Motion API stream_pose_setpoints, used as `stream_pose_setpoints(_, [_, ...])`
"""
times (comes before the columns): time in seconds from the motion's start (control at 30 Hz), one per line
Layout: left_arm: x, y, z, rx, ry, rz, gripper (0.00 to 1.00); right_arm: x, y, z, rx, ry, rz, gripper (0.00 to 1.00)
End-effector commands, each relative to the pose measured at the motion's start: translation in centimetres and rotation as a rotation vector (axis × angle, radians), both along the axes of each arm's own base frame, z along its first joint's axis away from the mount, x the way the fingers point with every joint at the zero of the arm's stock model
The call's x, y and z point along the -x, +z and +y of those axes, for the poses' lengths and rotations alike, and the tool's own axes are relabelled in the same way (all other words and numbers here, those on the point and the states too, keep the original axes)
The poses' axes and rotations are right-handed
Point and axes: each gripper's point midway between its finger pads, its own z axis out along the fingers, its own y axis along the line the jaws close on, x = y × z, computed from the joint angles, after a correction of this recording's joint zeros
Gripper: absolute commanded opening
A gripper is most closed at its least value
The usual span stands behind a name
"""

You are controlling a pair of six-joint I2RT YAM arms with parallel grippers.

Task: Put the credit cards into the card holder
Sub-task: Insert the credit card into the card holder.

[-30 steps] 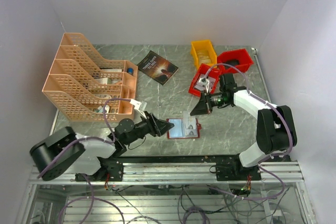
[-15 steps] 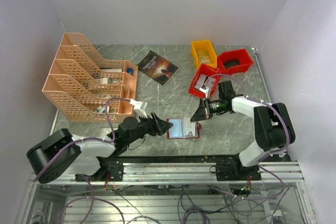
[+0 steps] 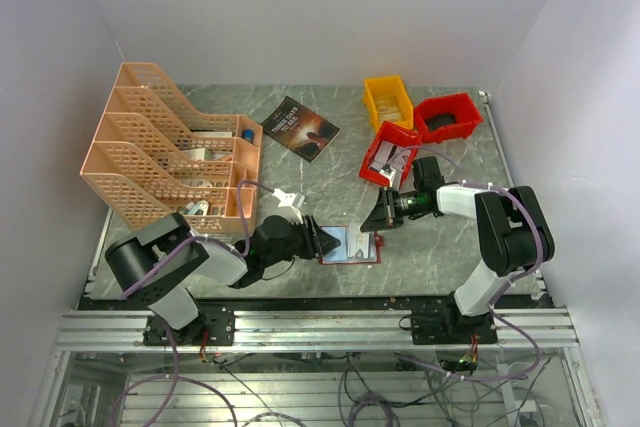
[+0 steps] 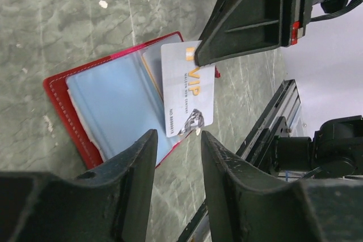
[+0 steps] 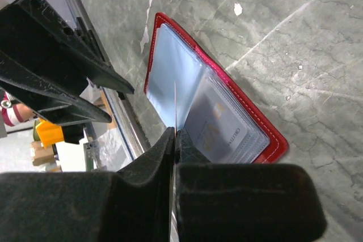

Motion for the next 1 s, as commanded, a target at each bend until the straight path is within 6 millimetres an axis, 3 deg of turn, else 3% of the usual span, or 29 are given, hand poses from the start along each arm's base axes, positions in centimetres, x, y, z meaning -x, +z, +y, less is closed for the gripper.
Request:
stream_pose_setpoints(0.0, [-0.4, 0.0, -1.1, -0.023, -0.013, -0.016, 0.45, -0.2, -0.6, 0.1, 0.009, -0.013, 0.021, 0.00])
stream_pose_setpoints(0.37, [-0.2, -4.2, 0.8, -0.175, 0.028, 0.052, 0.29, -0.2, -1.0, 0.3, 0.003, -0.024, 0.051, 0.00])
stream_pose_setpoints(0.97, [0.0, -5.4, 1.8, -0.238, 0.038, 0.072, 0.21, -0.5, -2.3, 0.2, 0.083, -0.056, 0.068, 0.00])
